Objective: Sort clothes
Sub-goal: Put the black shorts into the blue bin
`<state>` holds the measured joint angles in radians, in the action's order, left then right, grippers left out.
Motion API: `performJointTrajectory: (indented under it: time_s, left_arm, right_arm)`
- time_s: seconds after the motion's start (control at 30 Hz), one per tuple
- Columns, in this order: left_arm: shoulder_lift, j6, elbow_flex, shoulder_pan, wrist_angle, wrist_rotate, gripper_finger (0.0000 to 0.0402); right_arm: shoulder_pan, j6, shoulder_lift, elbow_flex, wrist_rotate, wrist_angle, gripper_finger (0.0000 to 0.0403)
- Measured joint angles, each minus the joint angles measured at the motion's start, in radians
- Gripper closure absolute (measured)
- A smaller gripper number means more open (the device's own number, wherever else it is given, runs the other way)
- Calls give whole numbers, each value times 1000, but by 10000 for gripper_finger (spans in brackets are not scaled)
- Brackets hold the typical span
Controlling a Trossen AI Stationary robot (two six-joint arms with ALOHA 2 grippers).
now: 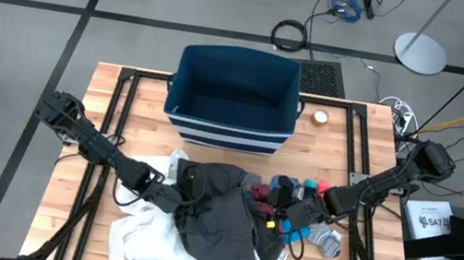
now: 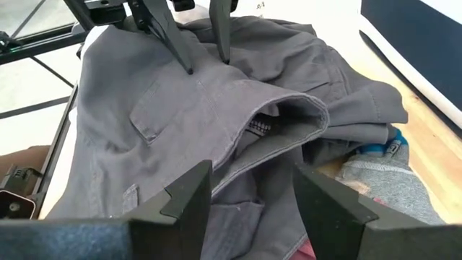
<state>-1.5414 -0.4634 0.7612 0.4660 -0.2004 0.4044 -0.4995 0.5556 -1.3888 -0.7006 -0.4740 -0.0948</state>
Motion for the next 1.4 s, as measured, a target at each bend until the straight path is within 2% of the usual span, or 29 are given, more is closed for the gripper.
performJointTrajectory:
  time_s: [0.27,0.63,0.9,1.4]
  left_arm:
    - [0,5,0,-13,34,-12,237]
    - [0,-3,0,-47,85,-104,237]
    - [-82,-2,0,-66,73,-123,237]
    - [-86,200,-1,-51,-148,-124,237]
  right_arm:
    - [0,15,0,0,0,-1,220]
    - [0,31,0,0,-1,-2,220]
    - [0,31,0,0,-1,-3,220]
    - [-16,43,0,0,-5,-12,220]
